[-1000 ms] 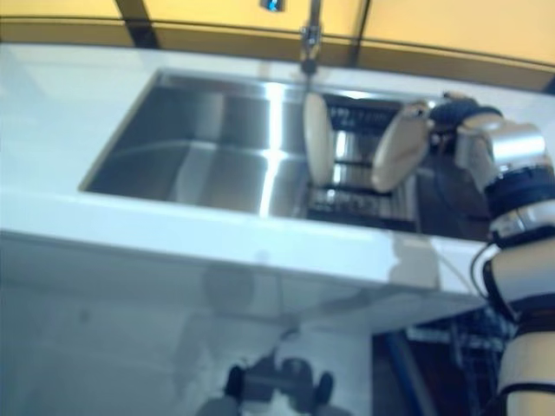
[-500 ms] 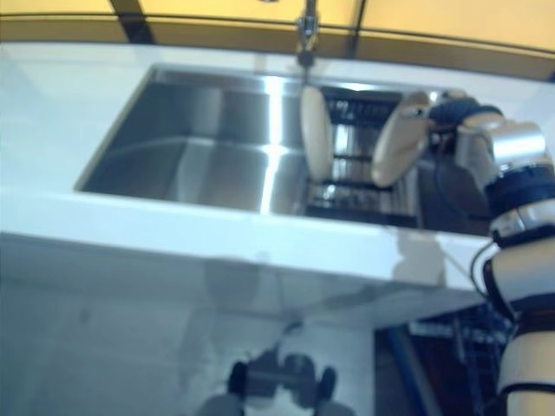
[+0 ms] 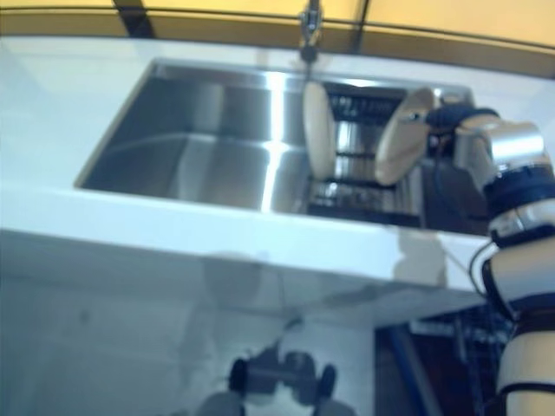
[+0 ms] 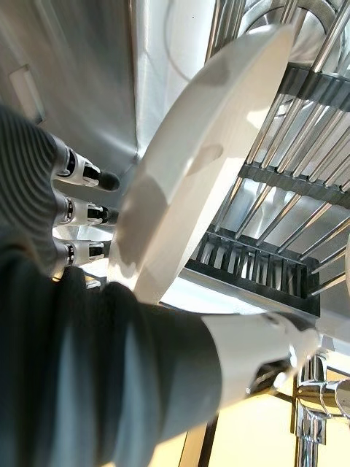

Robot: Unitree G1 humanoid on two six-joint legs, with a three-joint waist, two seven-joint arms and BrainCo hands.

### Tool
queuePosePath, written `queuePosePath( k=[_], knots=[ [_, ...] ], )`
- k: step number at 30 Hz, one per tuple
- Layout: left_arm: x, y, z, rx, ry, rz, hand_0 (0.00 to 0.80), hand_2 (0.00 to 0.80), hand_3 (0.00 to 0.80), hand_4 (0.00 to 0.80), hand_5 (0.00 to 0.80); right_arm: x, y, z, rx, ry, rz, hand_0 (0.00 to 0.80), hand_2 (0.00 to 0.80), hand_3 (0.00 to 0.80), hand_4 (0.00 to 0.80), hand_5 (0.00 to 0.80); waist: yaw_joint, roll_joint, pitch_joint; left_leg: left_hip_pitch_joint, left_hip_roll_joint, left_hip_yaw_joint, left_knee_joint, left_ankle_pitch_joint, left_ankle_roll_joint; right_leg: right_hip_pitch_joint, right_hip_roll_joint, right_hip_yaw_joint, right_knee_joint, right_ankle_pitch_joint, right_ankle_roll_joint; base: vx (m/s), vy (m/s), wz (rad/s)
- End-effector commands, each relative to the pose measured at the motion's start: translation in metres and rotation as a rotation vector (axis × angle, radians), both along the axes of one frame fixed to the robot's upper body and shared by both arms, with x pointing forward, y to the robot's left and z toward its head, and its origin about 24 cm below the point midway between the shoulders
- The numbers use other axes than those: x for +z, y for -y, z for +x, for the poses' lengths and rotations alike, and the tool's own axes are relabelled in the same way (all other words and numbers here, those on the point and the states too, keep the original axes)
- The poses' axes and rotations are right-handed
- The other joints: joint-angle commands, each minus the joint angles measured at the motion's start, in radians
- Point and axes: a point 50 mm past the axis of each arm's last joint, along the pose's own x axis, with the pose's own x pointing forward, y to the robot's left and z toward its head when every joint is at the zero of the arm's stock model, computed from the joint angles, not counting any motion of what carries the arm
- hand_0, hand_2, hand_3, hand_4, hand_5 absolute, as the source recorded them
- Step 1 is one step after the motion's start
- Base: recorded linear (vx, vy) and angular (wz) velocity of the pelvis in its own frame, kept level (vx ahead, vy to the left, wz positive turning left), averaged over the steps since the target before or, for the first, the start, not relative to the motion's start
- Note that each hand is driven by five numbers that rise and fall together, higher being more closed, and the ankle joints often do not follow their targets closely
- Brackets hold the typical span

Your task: Take plates into dishwasher

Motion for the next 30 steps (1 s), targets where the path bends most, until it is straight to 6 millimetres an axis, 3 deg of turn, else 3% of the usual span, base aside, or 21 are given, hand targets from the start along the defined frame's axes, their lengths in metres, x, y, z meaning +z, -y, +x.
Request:
queuePosePath(
  k=[1, 3, 5, 7, 8, 11, 19, 30],
  knots=[
    [0.001, -0.005, 0.002, -0.033, -0.010, 0.029, 0.000, 0.000, 0.000, 0.000, 0.000, 0.027, -0.005, 0.000, 0.006, 0.081, -0.041, 0.000, 0.000, 0.000, 0.000, 0.000, 0.034, -0.048, 0.002, -0.026, -0.006, -0.016, -0.004, 0.001, -0.004, -0.004, -0.065, -0.001, -0.001, 0.007, 0.068, 0.000, 0.000, 0.00],
    [0.001, -0.004, 0.002, -0.031, -0.003, 0.026, 0.000, 0.000, 0.000, 0.000, 0.000, 0.026, -0.005, 0.001, 0.000, 0.082, -0.041, 0.000, 0.000, 0.000, 0.000, 0.000, 0.036, -0.045, 0.006, -0.031, -0.007, -0.018, -0.004, 0.001, -0.004, -0.008, -0.064, 0.000, -0.001, 0.007, 0.067, -0.016, 0.011, 0.00],
    [0.001, -0.004, 0.002, -0.021, 0.006, 0.022, 0.000, 0.000, 0.000, 0.000, 0.000, 0.026, -0.004, 0.001, -0.011, 0.075, -0.036, 0.078, 0.078, 0.078, 0.078, 0.078, 0.038, -0.041, 0.010, -0.036, -0.009, -0.020, -0.004, 0.003, -0.004, -0.011, -0.064, -0.002, -0.001, 0.008, 0.067, -0.034, 0.021, 0.02],
    [0.001, -0.003, 0.002, -0.015, 0.010, 0.021, 0.000, 0.000, 0.000, 0.000, 0.000, 0.024, -0.003, 0.001, -0.019, 0.067, -0.034, 0.213, 0.213, 0.213, 0.213, 0.213, 0.039, -0.039, 0.012, -0.039, -0.009, -0.022, -0.004, 0.004, -0.004, -0.014, -0.064, -0.002, -0.001, 0.008, 0.067, 0.000, 0.000, 0.00],
    [0.001, -0.003, 0.002, -0.008, 0.016, 0.019, 0.000, 0.000, 0.000, 0.000, 0.000, 0.023, -0.002, 0.000, -0.028, 0.065, -0.038, 0.395, 0.395, 0.395, 0.395, 0.395, 0.040, -0.037, 0.015, -0.042, -0.010, -0.024, -0.004, 0.005, -0.005, -0.016, -0.064, -0.003, -0.001, 0.008, 0.067, 0.000, 0.000, 0.00],
    [0.000, -0.001, 0.000, -0.002, 0.021, 0.013, 0.000, 0.000, 0.000, 0.000, 0.000, 0.023, 0.003, -0.001, -0.051, 0.061, -0.069, 0.800, 0.800, 0.800, 0.800, 0.800, 0.043, -0.034, 0.016, -0.047, -0.010, -0.026, -0.004, 0.007, -0.006, -0.020, -0.064, -0.005, -0.001, 0.009, 0.067, -0.011, 0.008, 0.00],
    [0.000, 0.000, -0.005, -0.016, 0.017, 0.014, 0.000, 0.000, 0.000, 0.000, 0.000, 0.039, 0.019, -0.007, -0.184, 0.123, -0.186, 0.800, 0.800, 0.800, 0.800, 0.800, 0.050, -0.031, 0.010, -0.043, -0.010, -0.026, -0.004, 0.006, -0.008, -0.013, -0.066, -0.015, -0.001, 0.008, 0.072, -0.004, 0.004, 0.06],
    [-0.001, -0.003, -0.011, -0.037, -0.006, 0.041, 0.000, 0.000, 0.000, 0.000, 0.000, 0.065, 0.024, -0.015, -0.231, 0.206, -0.282, 0.800, 0.800, 0.800, 0.800, 0.800, 0.047, -0.051, -0.034, -0.011, -0.007, -0.016, -0.004, -0.002, -0.008, 0.017, -0.062, -0.019, -0.001, 0.001, 0.076, 0.004, -0.001, 0.00]
  ],
)
